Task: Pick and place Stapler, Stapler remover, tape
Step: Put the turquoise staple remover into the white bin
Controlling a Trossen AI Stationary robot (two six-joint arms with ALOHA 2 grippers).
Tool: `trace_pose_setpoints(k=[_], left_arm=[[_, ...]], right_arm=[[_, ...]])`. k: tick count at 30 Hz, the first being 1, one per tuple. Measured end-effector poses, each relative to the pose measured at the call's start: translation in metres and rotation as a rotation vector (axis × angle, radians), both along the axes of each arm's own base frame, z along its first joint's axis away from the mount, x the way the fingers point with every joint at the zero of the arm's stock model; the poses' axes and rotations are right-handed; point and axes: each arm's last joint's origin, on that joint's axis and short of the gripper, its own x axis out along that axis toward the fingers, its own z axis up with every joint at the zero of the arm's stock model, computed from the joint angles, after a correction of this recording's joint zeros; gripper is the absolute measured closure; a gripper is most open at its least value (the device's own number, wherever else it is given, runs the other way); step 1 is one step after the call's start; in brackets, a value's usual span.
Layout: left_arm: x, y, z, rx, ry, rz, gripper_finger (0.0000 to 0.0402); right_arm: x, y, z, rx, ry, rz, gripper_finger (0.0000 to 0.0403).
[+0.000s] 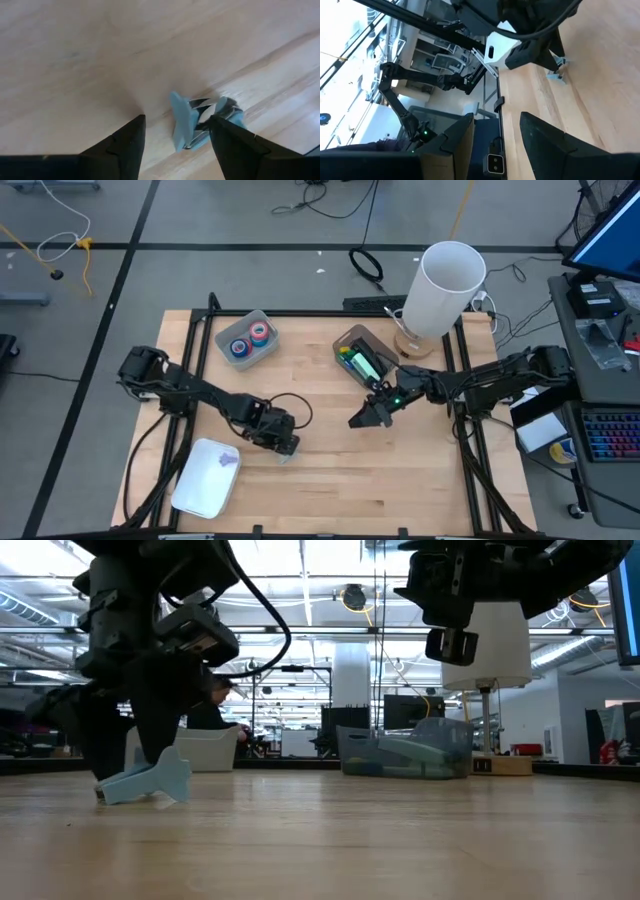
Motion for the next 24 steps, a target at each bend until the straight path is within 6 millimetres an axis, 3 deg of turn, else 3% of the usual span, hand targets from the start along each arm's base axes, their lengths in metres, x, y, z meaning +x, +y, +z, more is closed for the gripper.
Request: trace_pose_setpoints(k=[9,16,24], left_arm=[[0.003,0.0068,0.0022,0.01,-0.036,-0.021,0.0277],[0.0037,0.0064,0.0029,0.015,-0.053,-0.045,0.0379],[0.0041,0.0062,0.0085,0.002,-0.085,-0.045,0.0374]], right_arm=[[-0.0003,0.0001,-0.0012,0.0,0.014,0.002,0.0248],[-0.0003,0.0001,-0.0012,-0.001,0.012,0.003,0.0248],[-0.0004,-0.0012,-0.0011,0.003,0.012,0.017,0.0248]])
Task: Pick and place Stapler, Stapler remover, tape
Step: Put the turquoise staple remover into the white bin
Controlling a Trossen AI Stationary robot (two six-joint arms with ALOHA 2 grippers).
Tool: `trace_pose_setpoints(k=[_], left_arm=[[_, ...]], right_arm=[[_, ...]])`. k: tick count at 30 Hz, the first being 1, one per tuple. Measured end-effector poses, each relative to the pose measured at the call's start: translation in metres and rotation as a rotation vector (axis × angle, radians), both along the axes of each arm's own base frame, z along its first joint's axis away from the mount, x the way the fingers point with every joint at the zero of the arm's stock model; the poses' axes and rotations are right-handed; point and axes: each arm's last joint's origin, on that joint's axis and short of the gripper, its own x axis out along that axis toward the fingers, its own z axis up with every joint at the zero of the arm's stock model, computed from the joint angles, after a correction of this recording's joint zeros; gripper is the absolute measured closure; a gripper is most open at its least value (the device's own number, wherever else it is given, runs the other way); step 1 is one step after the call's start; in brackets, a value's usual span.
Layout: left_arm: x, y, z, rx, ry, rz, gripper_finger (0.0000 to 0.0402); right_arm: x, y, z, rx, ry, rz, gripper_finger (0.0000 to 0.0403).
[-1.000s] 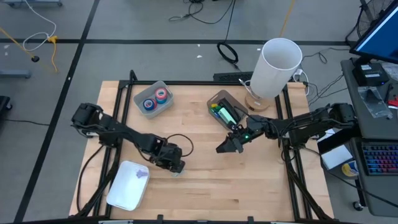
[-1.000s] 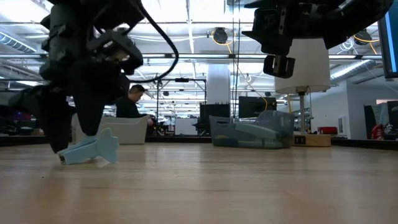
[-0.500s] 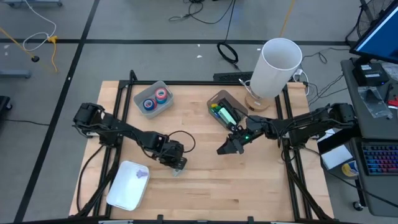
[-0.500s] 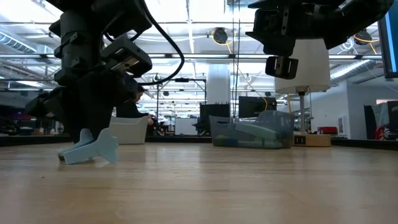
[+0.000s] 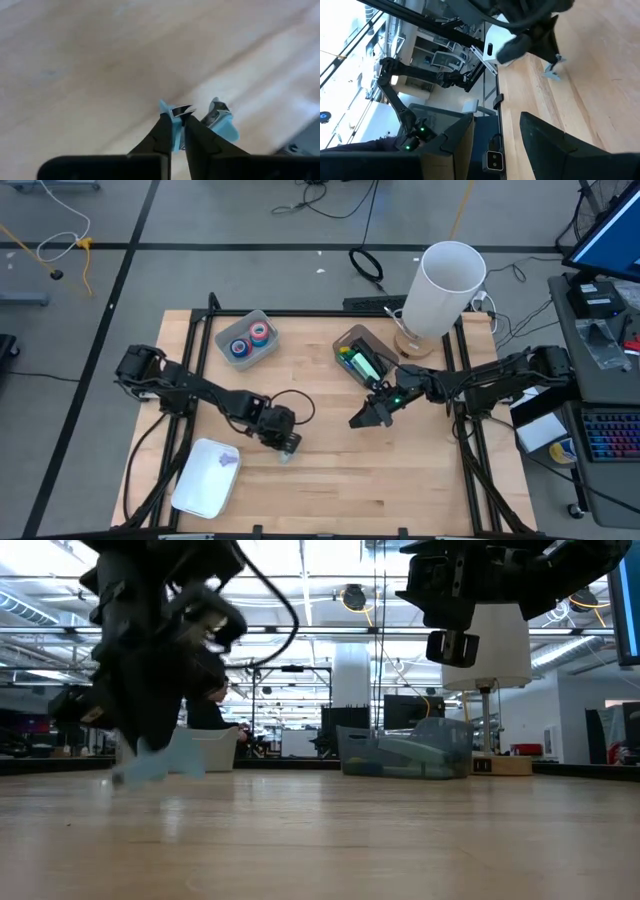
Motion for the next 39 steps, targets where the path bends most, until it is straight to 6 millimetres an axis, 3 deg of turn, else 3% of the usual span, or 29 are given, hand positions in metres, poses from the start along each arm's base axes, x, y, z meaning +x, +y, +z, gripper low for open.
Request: trace_pose_setpoints(k=[5,8,13,17,22,30,39], left_arm=[[-0.003,0.0,0.037,-0.005,-0.088,-0.002,0.0382],[-0.015,0.0,0.066,0.037,-0.075,0.012,0.0382],[-0.049,-0.011,0.107,0.056,0.122,0.021,0.0382],[-0.079,-0.029,0.124,0.069,0.299,0.051,0.0382],[-0.109,-0.059,0.118,0.058,0.487,0.068,0.0382],[-0.146,-0.091,0.102,0.099,0.618,0.209,0.0382],[-0.155,-0.101,0.055,0.041,0.571,0.282,0.0382]], right_arm=[[0.0,0.0,0.0,0.0,0.0,0.0,0.0248],[0.0,0.0,0.0,0.001,0.002,0.0,0.0248],[0.0,0.0,-0.001,0.0,0.008,0.0,0.0248],[0.0,0.0,-0.001,0.0,0.008,0.0,0.0248],[0.0,0.0,-0.001,-0.004,0.006,0.001,0.0248],[0.0,0.0,-0.001,-0.004,0.006,-0.001,0.0248],[0.0,0.0,-0.001,-0.004,0.006,-0.002,0.0248]])
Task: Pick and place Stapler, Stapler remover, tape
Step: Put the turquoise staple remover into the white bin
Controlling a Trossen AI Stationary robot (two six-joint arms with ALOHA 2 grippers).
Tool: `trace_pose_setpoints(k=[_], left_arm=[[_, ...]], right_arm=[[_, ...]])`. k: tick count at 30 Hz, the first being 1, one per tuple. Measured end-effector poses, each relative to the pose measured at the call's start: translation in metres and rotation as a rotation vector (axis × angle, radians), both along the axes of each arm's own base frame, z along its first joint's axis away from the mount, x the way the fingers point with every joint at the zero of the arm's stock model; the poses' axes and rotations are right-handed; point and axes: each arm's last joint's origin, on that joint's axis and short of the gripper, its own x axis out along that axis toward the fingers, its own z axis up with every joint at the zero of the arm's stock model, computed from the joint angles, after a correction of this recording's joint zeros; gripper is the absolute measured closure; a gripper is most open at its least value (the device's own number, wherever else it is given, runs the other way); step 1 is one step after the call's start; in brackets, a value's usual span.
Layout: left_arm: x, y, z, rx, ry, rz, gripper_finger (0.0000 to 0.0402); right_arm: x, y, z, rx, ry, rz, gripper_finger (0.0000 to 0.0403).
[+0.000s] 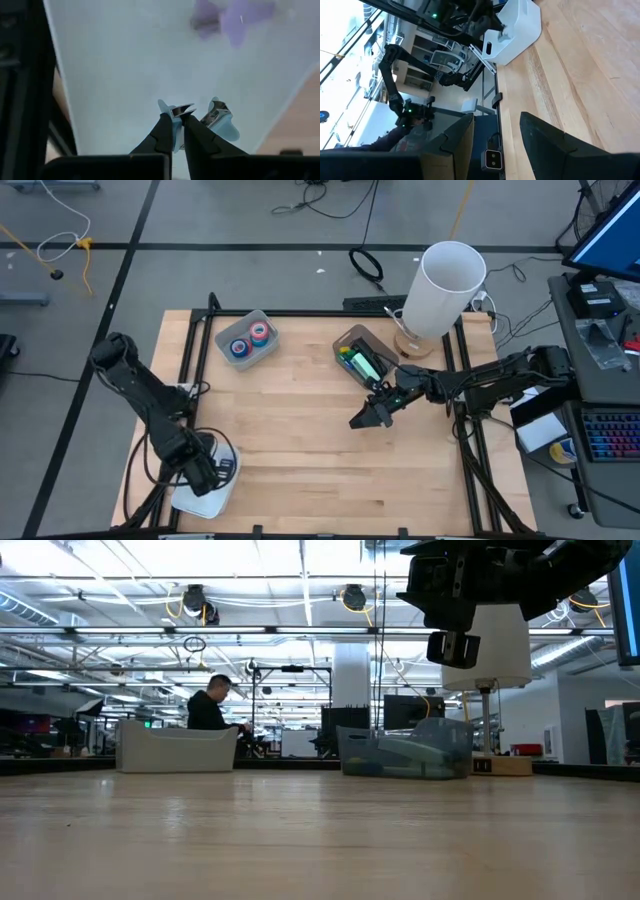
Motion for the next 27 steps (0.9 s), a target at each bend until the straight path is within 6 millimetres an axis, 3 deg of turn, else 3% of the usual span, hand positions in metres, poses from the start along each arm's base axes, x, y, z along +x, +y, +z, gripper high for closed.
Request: trace_pose_setpoints(k=[13,27], left_arm=[[-0.005,0.006,-0.03,-0.021,-0.008,0.003,0.0343],[-0.002,0.003,-0.031,-0.047,-0.052,0.011,0.0339]], right_arm=[[0.0,0.0,0.0,0.009,0.005,-0.002,0.0248],[0.0,0.0,0.0,0.01,0.005,-0.003,0.0248]])
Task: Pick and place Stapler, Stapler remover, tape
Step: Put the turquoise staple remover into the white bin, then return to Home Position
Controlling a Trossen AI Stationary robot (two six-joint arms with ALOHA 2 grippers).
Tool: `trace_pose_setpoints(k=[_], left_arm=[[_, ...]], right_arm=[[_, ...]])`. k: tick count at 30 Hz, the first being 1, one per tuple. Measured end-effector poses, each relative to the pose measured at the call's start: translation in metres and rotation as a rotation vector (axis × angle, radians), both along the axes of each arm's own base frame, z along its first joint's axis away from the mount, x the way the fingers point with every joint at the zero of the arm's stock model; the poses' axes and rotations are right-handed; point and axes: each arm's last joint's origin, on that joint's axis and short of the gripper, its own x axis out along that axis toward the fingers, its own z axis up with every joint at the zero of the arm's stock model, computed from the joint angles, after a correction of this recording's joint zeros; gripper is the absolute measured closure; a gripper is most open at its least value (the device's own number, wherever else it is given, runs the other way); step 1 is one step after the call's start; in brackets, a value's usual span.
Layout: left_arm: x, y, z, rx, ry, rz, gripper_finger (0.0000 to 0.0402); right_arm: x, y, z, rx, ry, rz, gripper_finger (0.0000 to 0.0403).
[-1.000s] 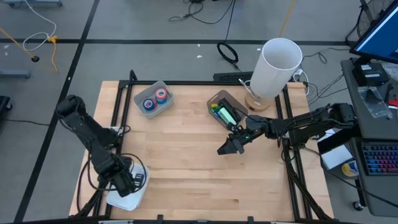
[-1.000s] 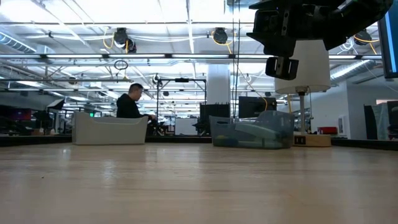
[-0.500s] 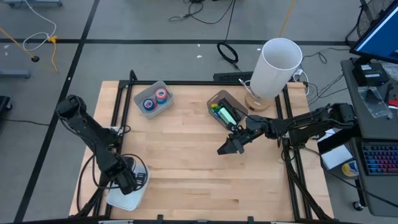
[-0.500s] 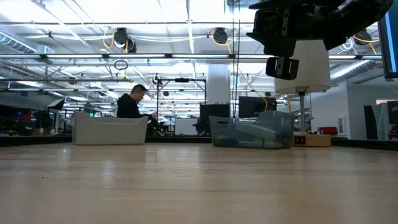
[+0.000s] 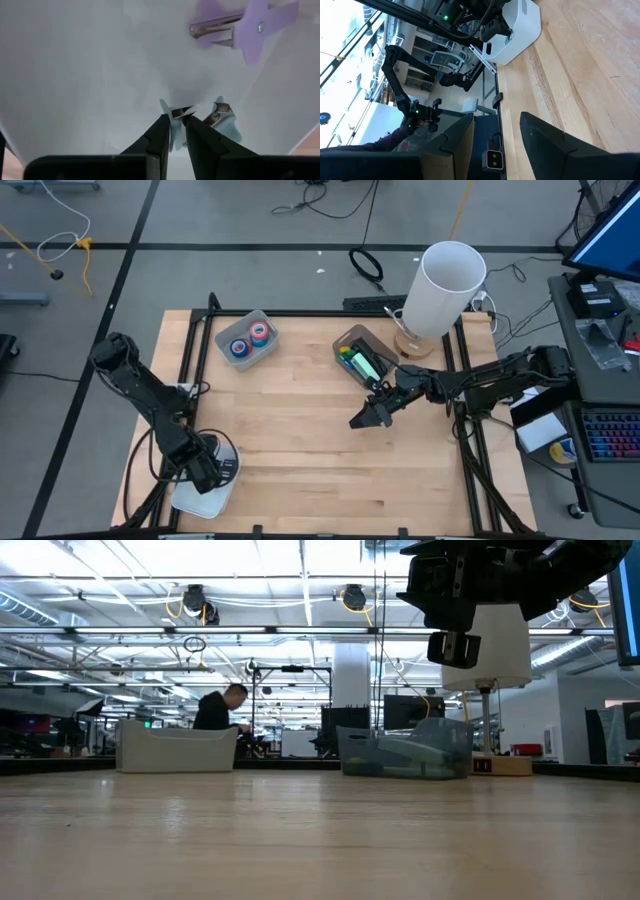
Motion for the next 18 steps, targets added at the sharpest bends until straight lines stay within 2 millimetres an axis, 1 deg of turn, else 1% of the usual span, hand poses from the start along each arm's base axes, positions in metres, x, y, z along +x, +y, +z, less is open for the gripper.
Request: trace_pose_setpoints(k=[3,5,9,13,15,18], left_arm=[[0.0,0.0,0.0,-0.002,-0.002,-0.001,0.0333],[0.0,-0.001,0.0,-0.005,-0.004,-0.001,0.0319],[0.0,-0.001,0.0,-0.007,-0.004,-0.002,0.027],[0.002,-0.003,0.003,-0.043,-0.035,-0.045,0.0225],[0.002,-0.003,0.009,-0.056,-0.045,-0.046,0.0212],[0.001,-0.001,0.026,-0.061,-0.077,-0.041,0.0203]], right_arm=[[0.0,0.0,0.0,0.0,0.0,0.0,0.0248],[0.0,0.0,0.0,0.0,0.0,0.0,0.0248],[0.0,0.0,0.0,0.0,0.0,0.0,0.0248],[0.0,0.0,0.0,-0.001,0.0,0.0,0.0248],[0.0,0.0,0.0,-0.001,0.0,0.0,0.0248],[0.0,0.0,0.0,-0.002,-0.001,0.0,0.0248]])
